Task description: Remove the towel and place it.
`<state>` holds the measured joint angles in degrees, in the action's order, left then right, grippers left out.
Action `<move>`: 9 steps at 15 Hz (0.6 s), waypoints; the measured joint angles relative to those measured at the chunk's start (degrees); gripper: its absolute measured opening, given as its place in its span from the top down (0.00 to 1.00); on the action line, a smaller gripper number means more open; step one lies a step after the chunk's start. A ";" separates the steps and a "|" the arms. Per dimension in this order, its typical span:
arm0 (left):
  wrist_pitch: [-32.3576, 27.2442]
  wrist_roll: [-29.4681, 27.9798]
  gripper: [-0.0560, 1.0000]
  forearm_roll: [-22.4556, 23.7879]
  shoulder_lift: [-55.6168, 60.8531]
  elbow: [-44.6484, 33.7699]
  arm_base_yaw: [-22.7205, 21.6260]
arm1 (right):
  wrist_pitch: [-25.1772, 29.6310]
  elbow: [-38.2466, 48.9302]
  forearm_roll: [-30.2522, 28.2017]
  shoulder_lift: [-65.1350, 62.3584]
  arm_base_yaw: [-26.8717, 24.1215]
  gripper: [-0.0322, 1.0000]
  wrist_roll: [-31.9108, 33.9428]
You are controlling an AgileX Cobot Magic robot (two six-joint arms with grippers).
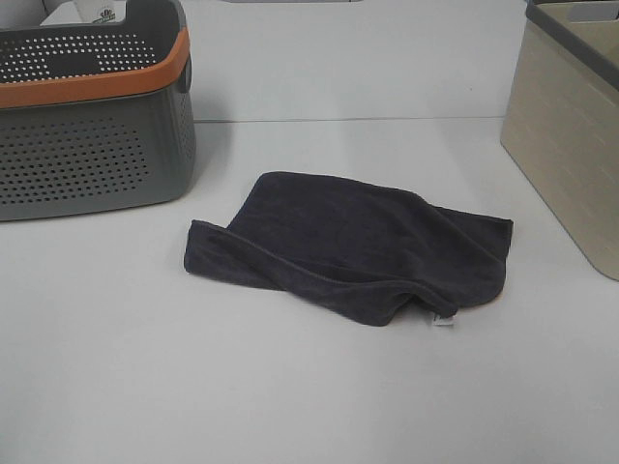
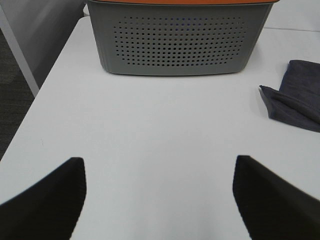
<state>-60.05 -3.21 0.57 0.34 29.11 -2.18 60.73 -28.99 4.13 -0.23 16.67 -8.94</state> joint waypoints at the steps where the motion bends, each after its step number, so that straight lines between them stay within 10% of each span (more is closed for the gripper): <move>1: 0.00 0.00 0.23 0.00 0.00 0.00 0.00 | 0.00 0.00 0.00 0.00 -0.40 0.19 0.00; 9: 0.00 0.00 0.24 0.00 0.00 0.00 0.00 | 0.00 0.00 0.06 0.00 -11.63 0.19 0.00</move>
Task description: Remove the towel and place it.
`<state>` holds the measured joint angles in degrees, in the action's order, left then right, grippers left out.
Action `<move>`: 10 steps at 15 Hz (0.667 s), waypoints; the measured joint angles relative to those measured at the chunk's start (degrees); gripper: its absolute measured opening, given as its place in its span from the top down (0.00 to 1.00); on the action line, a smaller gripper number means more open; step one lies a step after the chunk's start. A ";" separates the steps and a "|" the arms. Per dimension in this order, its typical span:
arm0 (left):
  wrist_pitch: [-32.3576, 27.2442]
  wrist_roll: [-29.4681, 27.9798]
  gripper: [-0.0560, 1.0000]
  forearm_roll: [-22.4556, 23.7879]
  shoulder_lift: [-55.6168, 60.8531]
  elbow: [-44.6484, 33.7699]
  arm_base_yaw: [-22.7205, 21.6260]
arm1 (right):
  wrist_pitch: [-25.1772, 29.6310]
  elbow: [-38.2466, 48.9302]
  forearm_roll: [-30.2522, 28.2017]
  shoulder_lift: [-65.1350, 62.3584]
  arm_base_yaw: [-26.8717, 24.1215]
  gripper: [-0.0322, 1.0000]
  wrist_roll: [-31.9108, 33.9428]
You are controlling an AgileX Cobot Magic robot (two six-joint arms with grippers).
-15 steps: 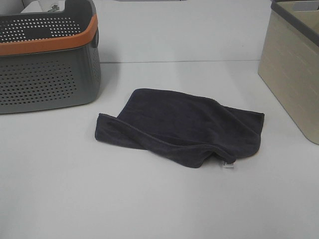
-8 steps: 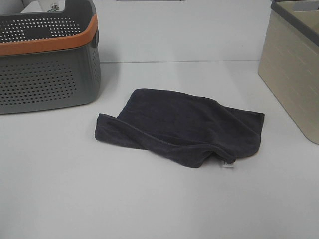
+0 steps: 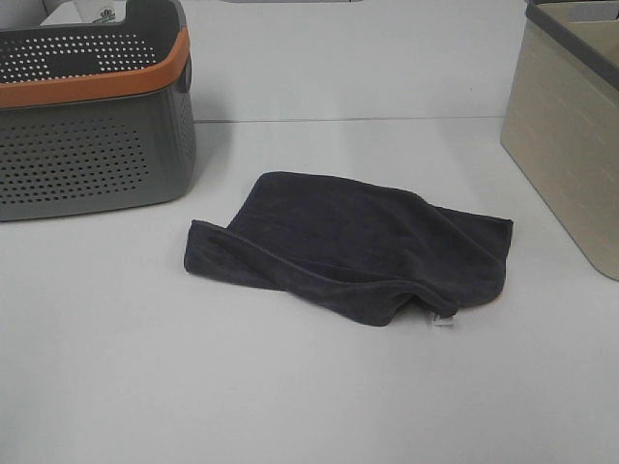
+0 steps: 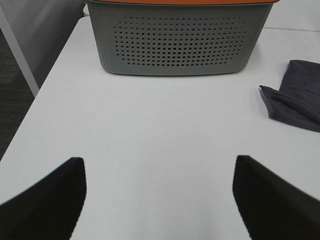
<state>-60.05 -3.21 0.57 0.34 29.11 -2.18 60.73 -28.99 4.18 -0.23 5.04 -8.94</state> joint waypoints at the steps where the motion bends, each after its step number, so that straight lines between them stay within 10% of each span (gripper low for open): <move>1: 0.00 0.00 0.23 0.00 0.00 0.00 0.00 | 0.00 0.00 0.00 0.00 0.00 0.19 0.00; 10: 0.00 0.00 0.24 0.00 0.00 0.00 0.00 | 0.00 0.00 0.00 0.00 0.00 0.19 0.00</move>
